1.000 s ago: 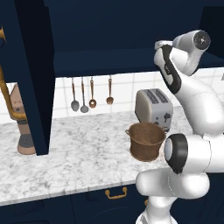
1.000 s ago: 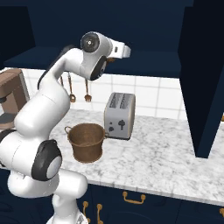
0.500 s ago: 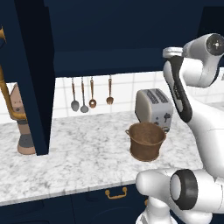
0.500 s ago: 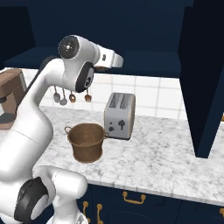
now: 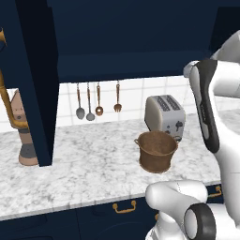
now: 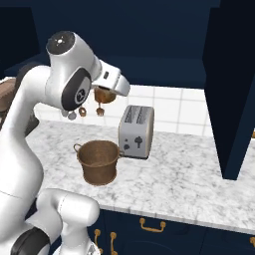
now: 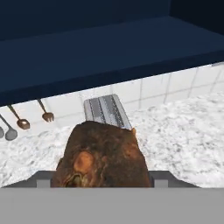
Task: Open the cabinet, pick up the bread from the cabinet and place it in the basket. Then move the basket to the dining counter.
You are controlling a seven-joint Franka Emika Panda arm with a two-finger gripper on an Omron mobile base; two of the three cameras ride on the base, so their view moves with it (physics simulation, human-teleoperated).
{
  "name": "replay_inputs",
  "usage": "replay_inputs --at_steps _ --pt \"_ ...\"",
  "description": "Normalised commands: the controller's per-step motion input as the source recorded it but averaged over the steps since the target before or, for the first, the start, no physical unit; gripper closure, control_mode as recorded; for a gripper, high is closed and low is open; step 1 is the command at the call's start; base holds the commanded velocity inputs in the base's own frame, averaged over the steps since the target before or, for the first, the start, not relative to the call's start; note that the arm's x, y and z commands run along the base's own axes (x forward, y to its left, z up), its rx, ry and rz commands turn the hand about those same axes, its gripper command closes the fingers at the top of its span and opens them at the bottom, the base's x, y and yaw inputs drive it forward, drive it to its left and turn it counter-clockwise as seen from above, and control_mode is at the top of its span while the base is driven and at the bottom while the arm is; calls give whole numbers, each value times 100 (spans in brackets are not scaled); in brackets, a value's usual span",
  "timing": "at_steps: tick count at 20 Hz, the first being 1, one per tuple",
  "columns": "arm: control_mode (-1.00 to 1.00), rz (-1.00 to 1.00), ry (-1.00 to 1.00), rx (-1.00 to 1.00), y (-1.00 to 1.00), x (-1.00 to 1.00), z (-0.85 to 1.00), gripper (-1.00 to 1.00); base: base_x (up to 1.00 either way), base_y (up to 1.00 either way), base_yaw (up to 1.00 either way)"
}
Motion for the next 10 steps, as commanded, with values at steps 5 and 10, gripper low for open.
replay_inputs --at_steps 5,10 --pt "-100 2 42 0 30 -21 -70 100 0 0 0" --pt "-100 9 41 3 26 8 -92 100 0 0 0"
